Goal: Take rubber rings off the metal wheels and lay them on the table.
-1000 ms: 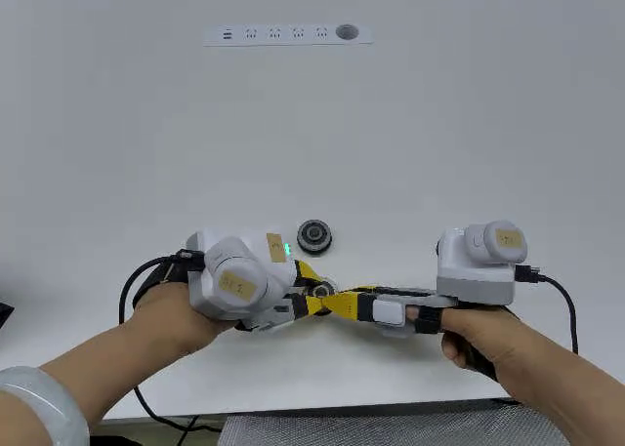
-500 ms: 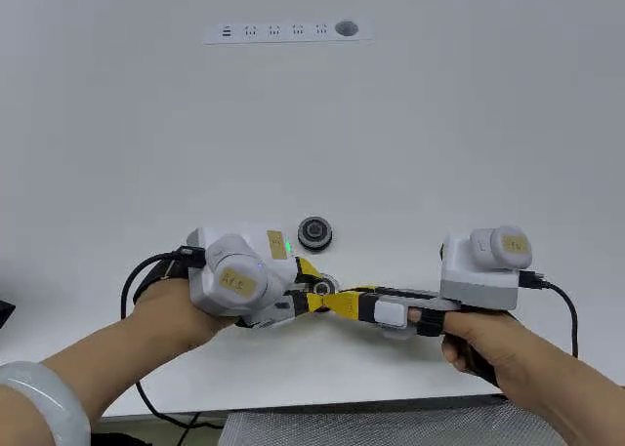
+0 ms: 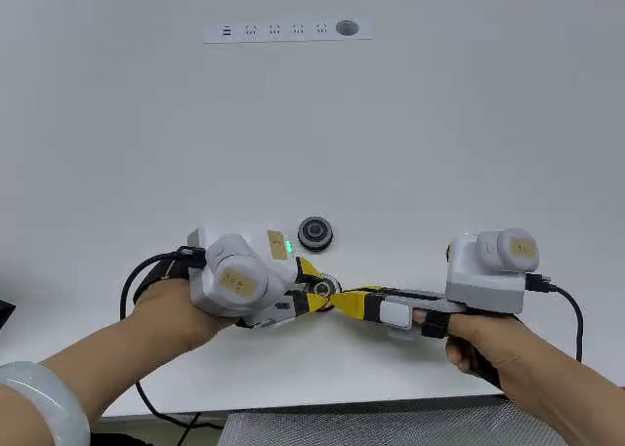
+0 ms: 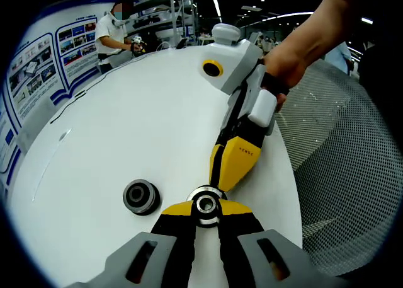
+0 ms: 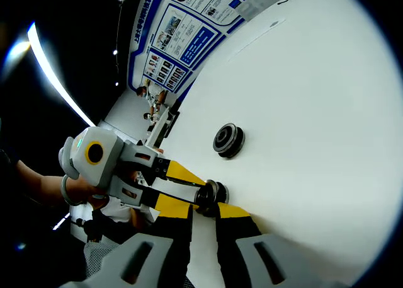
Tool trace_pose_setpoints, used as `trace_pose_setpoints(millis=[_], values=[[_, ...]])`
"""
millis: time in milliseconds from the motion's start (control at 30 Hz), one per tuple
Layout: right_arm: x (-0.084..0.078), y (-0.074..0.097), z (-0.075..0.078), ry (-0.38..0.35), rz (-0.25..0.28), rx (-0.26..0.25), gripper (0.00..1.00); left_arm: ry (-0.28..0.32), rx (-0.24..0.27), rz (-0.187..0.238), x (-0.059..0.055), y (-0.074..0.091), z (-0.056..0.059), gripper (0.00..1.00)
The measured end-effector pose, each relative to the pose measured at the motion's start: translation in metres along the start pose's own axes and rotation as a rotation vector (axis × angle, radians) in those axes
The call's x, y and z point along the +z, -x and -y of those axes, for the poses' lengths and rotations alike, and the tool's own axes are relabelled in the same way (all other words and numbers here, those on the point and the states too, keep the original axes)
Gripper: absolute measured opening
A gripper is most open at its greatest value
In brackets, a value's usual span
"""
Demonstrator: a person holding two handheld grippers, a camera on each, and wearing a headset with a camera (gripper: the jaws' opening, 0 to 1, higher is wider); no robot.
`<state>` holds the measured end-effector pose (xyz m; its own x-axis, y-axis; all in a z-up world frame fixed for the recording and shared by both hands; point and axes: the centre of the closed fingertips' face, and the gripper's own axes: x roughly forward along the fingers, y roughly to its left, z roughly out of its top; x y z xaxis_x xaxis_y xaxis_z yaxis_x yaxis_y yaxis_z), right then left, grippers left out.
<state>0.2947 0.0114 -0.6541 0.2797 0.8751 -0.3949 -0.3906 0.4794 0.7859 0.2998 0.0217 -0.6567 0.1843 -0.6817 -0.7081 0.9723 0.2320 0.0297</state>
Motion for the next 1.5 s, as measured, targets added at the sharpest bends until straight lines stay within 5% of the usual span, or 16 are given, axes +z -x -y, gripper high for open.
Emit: trace_pose_setpoints(millis=[600, 1500], values=[[0.0039, -0.0015, 0.0081, 0.025, -0.006, -0.05, 0.02, -0.007, -0.002, 0.002, 0.0005, 0.0005, 0.0006, 0.13], [0.0058, -0.0026, 0.0002, 0.057, -0.012, -0.054, 0.01, -0.018, -0.005, -0.006, 0.002, 0.0011, 0.0019, 0.12]])
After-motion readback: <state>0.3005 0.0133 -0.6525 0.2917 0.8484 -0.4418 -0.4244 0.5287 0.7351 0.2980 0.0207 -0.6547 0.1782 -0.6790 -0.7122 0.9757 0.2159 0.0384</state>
